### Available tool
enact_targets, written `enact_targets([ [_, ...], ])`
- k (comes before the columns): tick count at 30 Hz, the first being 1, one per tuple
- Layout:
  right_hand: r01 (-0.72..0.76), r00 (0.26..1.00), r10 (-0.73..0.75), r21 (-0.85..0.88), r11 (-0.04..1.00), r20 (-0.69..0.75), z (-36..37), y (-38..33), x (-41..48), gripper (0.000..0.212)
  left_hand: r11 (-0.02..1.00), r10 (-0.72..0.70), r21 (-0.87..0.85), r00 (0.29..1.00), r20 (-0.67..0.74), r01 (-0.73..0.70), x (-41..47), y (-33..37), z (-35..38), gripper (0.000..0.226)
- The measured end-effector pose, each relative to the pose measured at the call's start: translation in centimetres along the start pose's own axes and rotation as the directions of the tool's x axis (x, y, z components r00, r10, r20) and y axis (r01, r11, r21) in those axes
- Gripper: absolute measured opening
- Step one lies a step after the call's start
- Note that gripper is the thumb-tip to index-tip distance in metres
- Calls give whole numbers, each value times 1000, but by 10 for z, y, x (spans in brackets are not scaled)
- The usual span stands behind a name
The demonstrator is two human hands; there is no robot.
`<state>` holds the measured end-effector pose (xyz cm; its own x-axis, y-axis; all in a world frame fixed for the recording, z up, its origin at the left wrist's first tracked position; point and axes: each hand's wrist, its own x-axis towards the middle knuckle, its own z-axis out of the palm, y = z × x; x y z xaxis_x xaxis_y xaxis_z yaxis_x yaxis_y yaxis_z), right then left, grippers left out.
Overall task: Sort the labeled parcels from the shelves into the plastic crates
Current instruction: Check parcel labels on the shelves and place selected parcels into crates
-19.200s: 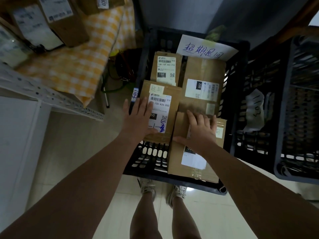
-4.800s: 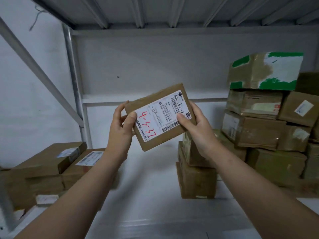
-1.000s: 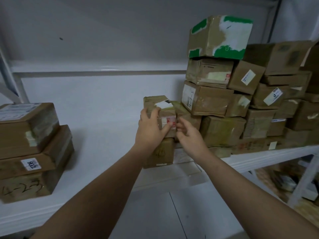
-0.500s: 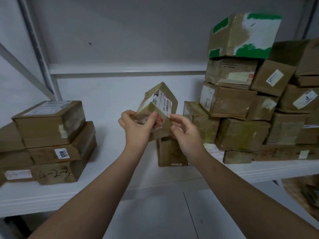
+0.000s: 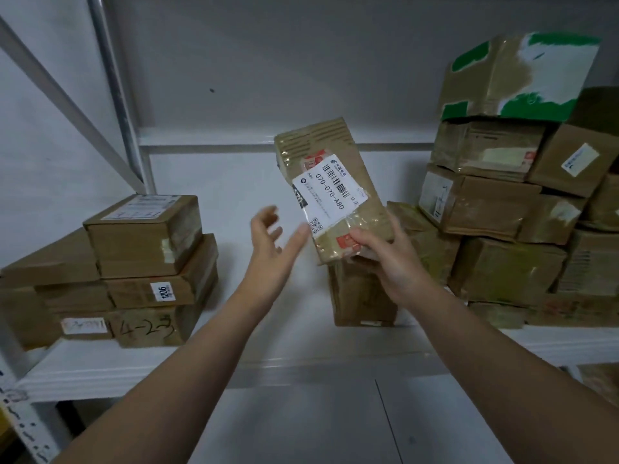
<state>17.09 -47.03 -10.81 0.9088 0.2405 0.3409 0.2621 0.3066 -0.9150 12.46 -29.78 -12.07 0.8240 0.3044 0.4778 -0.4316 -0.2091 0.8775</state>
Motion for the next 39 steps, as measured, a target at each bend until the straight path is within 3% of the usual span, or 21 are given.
enact_targets([
  [2,25,1000,-25,-16,1000,-1,-8,-7,-1,43,1000,9,-19,994,-106,-11,9,13,-13,85],
  [4,12,1000,-11,-46,999,24,-18,-14,-2,48,999,13,-29,994,-108,-16,19,21,-29,89],
  [7,6,999,-2,-72,997,53,-25,-20,-5,47,992,-47,-113,995,85,56,24,23,-40,78],
  [10,47,998,-47,-10,999,-39,-25,-24,-8,40,986,-74,-128,964,257,110,18,15,-36,75],
  [12,76,993,-72,46,996,-92,-22,-27,-9,35,965,-63,-236,977,206,112,12,8,-36,77],
  [15,106,985,-89,114,988,-146,-13,-30,-9,29,953,-30,-296,990,136,69,4,4,-36,59],
  [22,97,983,-70,160,982,-167,11,-37,-12,26,970,-40,-241,999,-6,38,5,15,-33,53],
  [26,111,988,-94,146,983,-120,14,-40,-16,30,986,13,-168,1000,-18,-16,0,20,-35,48],
  [29,185,983,-185,13,983,-19,10,-38,-19,27,984,126,-106,982,-137,-141,-6,26,-36,39],
  [33,356,920,-288,-256,899,266,5,-31,-27,84,979,184,-42,952,-246,-200,-1,41,-43,36],
  [35,412,885,-282,-344,843,370,7,-29,-28,98,980,172,-53,946,-277,-193,4,50,-50,37],
  [39,489,870,-349,-516,704,349,30,-31,-28,96,979,175,-49,944,-280,-196,16,56,-75,57],
])
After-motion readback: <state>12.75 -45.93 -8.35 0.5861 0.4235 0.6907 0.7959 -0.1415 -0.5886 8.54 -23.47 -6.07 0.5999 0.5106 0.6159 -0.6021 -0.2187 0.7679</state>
